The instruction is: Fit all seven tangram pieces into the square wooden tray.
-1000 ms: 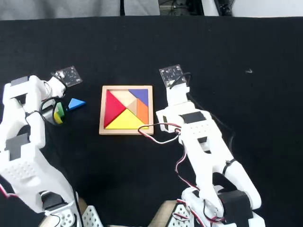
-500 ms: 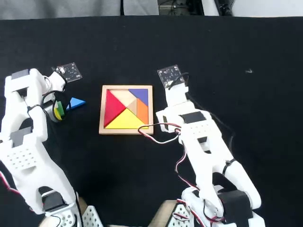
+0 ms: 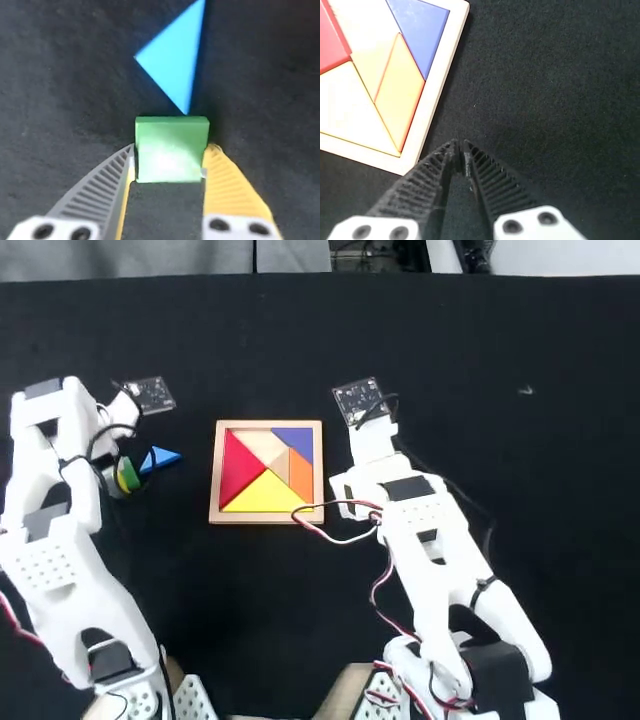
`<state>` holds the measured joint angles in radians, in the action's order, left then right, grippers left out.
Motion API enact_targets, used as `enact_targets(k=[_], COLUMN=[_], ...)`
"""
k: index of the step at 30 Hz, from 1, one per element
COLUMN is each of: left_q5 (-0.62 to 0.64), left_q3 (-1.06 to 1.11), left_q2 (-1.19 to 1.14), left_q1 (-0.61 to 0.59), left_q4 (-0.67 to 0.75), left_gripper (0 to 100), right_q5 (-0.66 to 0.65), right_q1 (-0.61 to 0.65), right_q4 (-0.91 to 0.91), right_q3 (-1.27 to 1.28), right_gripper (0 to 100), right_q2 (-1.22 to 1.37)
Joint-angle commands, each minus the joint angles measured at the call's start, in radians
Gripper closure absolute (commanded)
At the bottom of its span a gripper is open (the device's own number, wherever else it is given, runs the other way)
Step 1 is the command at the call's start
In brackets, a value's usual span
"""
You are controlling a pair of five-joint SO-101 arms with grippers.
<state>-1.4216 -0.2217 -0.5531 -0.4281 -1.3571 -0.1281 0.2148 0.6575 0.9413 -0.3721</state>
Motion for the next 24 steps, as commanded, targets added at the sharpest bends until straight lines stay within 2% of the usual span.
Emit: enact_targets(k=[1, 5, 9, 12, 16, 19, 24], left_q5=[0.017, 0.092, 0.144, 0.14, 0.146, 0.147, 0.149], left_q3=[-0.071, -0.05, -0.005, 0.071, 0.232, 0.311, 0.318], left_q2=[0.107, 0.198, 0.262, 0.258, 0.19, 0.149, 0.135], left_q1=[0.03, 0.058, 0.077, 0.058, -0.002, -0.028, -0.038], left_q4=[-0.137, -0.178, -0.153, -0.021, 0.275, 0.454, 0.47], left_gripper=[91, 91, 91, 88, 72, 72, 72], right_q5=[-0.011, -0.011, -0.011, -0.011, -0.011, -0.011, -0.011], right_q1=[-0.009, -0.009, -0.009, -0.009, -0.009, -0.009, -0.009], right_q4=[-0.018, -0.018, -0.018, -0.018, -0.018, -0.018, -0.018], right_q3=[-0.007, -0.007, -0.007, -0.007, -0.007, -0.007, -0.008], right_gripper=[98.3, 98.3, 98.3, 98.3, 98.3, 98.3, 98.3], right_q2=[-0.051, -0.051, -0.051, -0.051, -0.051, -0.051, -0.051])
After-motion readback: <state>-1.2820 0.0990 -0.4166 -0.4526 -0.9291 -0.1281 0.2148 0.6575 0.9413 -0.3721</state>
